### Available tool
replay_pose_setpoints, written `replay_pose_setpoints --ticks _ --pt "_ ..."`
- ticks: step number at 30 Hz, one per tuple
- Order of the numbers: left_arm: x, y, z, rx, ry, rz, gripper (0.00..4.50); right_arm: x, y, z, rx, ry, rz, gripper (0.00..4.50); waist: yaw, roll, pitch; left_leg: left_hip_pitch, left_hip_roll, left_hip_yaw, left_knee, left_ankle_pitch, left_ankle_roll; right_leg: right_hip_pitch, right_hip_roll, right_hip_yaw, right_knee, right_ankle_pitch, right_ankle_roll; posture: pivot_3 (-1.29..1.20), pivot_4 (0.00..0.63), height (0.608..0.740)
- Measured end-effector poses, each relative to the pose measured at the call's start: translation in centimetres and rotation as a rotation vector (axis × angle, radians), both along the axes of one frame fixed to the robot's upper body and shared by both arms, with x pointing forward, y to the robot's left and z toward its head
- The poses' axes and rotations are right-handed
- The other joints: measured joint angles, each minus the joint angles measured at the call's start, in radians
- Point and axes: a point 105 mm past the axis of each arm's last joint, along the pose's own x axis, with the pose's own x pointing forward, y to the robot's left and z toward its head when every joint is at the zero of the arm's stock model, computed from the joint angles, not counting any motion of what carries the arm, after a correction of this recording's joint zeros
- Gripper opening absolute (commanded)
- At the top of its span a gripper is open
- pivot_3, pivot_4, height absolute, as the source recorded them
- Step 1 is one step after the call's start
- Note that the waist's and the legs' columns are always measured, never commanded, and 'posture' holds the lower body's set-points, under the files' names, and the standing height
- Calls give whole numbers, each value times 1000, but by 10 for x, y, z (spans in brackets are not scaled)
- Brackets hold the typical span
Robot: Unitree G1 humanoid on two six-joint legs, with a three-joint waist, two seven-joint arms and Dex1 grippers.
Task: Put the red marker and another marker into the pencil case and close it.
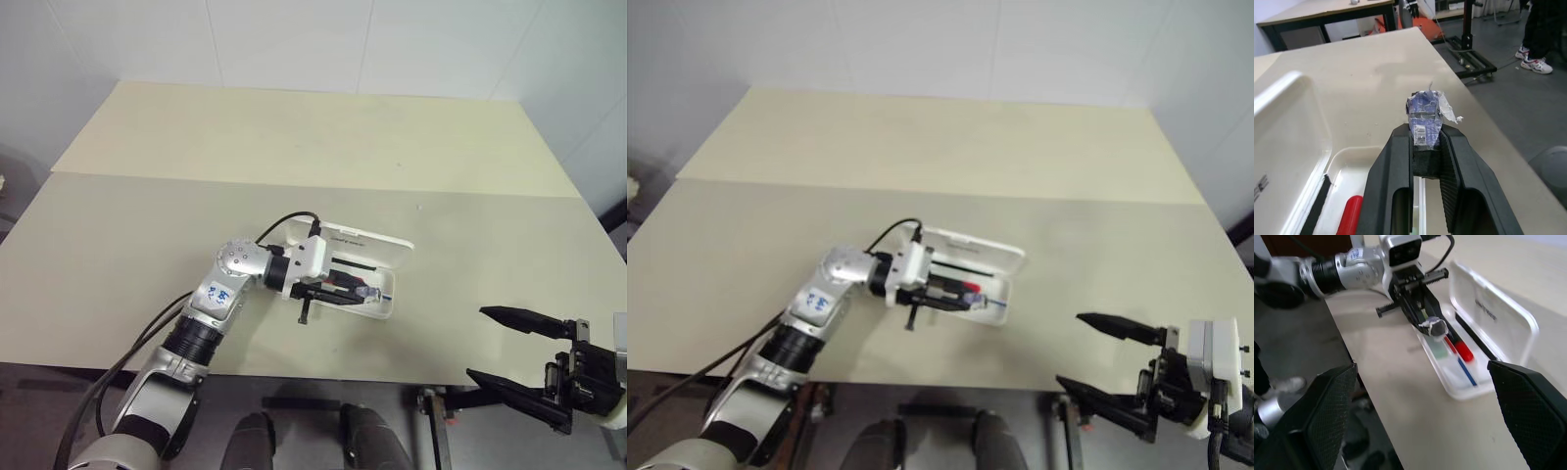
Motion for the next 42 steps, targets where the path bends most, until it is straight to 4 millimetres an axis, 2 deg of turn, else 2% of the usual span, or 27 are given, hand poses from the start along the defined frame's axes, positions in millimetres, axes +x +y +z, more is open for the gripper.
replay_pose_setpoints --ticks 10,18,29,41,42 --pt "16 -14 -10 56 -94 45 347 9 8 0 11 -50 -51 4500 2 0 0 -1 0 0 0 0 0 0 0 0 -1 0 0 0 150 740" --pt "17 -23 -12 58 -106 21 347 1 3 -7 3 -16 -62 4500 3 0 0 -1 0 -1 -1 0 0 0 0 0 -2 0 0 0 150 740" --pt "14 -29 -19 85 -134 3 347 0 1 -8 5 -20 -85 4500 2 0 0 0 0 -1 -1 0 0 1 0 0 -3 0 0 0 150 740" --pt "18 -30 -22 103 -145 21 4349 5 -1 -7 9 -43 -127 4500 1 0 0 0 0 -1 -1 0 0 2 0 0 -4 0 1 0 150 740" --pt "18 -30 -22 102 -144 20 4460 6 -1 -6 8 -50 -130 4500 2 0 0 0 0 -1 -1 0 0 2 0 0 -4 0 1 0 150 740"
